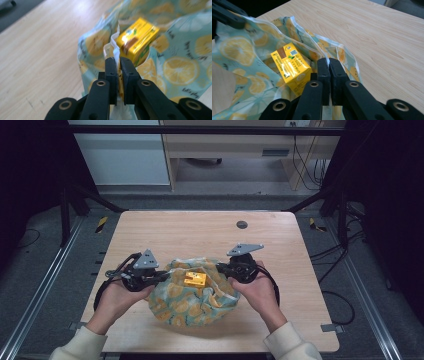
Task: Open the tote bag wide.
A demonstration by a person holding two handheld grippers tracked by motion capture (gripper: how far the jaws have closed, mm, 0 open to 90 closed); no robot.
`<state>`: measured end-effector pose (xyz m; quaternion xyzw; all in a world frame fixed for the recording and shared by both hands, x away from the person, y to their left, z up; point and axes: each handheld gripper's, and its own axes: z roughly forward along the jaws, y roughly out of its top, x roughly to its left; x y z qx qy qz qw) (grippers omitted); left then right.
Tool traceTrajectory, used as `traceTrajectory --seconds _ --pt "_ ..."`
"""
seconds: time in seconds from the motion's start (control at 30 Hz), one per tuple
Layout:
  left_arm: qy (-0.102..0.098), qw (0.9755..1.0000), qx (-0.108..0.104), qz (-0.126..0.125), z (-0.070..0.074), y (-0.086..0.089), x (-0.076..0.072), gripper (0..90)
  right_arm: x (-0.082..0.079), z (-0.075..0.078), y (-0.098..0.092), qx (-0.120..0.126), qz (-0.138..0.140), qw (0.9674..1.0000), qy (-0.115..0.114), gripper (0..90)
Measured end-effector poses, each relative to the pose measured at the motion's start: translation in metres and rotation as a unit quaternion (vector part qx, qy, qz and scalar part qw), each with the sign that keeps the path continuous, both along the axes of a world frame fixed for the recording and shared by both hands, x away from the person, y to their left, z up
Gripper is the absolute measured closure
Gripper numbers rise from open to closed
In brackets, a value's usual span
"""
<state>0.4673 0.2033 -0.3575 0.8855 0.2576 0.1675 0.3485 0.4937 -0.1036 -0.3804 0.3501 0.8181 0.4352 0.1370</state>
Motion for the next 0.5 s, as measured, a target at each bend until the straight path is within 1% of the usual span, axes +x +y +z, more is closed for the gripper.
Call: traceTrajectory --seconds 0.07,0.13,0.2,0.23,0.27,0.3,0.4,0.47,0.5 --pt "-0.009 0.9998 -0.017 -0.002 0.008 0.0 -0.004 85.1 0.0 0.0 -0.001 -0.001 -0.002 1.0 0.001 88.0" --pt "-0.02 0.999 -0.041 -0.005 0.016 0.001 -0.01 85.7 0.003 0.0 -0.005 0.001 -0.009 1.0 0.001 88.1" --pt "-0.032 0.9982 -0.049 -0.012 0.026 0.001 -0.016 85.7 0.004 -0.001 -0.007 0.0 -0.014 0.9999 0.002 88.1" --pt "-0.035 0.9978 -0.054 -0.017 0.03 0.0 -0.02 85.8 0.004 -0.001 -0.007 0.0 -0.016 0.9999 0.003 88.2" --pt "-0.039 0.9974 -0.054 -0.028 0.037 0.0 -0.027 85.8 0.005 -0.001 -0.009 0.0 -0.016 0.9999 0.002 88.2" --pt "-0.039 0.9974 -0.054 -0.028 0.037 0.0 -0.027 86.0 0.005 -0.001 -0.009 -0.001 -0.017 0.9999 0.0 88.2" --pt "-0.038 0.9966 -0.058 -0.044 0.044 0.003 -0.037 86.3 0.004 0.0 -0.012 0.003 -0.02 0.9998 -0.001 88.2" --pt "-0.039 0.996 -0.058 -0.055 0.048 0.006 -0.046 86.5 0.004 0.001 -0.013 0.004 -0.022 0.9998 -0.003 88.2" --pt "-0.038 0.9957 -0.054 -0.065 0.051 0.009 -0.053 86.7 0.002 0.002 -0.015 0.006 -0.024 0.9997 -0.002 88.2"
